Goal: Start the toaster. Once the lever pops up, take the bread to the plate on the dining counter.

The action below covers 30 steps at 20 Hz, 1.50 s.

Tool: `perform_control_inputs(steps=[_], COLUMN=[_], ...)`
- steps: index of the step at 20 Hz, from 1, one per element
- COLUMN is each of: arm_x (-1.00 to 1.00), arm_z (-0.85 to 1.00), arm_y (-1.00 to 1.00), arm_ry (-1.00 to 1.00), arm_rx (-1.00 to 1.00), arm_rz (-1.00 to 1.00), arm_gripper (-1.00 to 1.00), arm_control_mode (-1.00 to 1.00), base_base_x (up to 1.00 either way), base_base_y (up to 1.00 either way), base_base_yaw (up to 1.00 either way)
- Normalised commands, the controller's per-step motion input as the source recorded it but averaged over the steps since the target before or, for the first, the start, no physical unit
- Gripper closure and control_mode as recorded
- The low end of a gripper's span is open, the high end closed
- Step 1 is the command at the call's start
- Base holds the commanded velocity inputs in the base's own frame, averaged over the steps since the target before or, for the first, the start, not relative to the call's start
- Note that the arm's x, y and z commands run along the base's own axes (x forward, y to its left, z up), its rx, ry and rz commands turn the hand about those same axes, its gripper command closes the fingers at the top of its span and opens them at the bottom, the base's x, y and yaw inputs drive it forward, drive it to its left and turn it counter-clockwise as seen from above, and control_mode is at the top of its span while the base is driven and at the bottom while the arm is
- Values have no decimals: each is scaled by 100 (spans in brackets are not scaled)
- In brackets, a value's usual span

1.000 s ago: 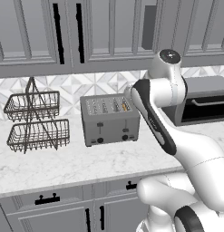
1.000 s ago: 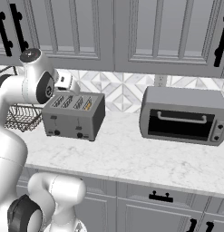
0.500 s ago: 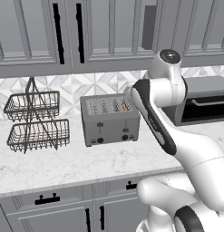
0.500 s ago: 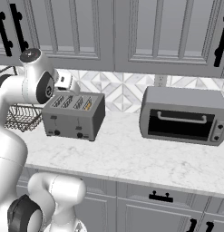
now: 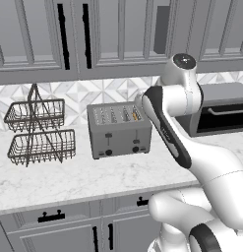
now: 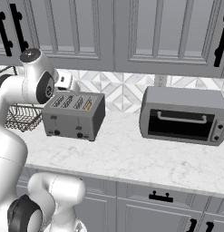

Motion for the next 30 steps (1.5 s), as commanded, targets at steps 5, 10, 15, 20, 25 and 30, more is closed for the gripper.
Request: perform_control_inputs(steps=[5,10,15,20,25,30], arm_x=[0,0,0,0,0,0], arm_z=[0,0,0,0,0,0], arm_y=[0,0,0,0,0,0], arm_ry=[0,0,0,0,0,0], arm_rx=[0,0,0,0,0,0], arm_rz=[0,0,0,0,0,0], arm_gripper=[-100,-100,-100,-100,-100,-100], arm_control_mode=[-100,-100,-100,-100,-100,-100], base_base_x=[0,0,0,0,0,0], base_base_y=[0,0,0,0,0,0], base_base_yaw=[0,0,0,0,0,0])
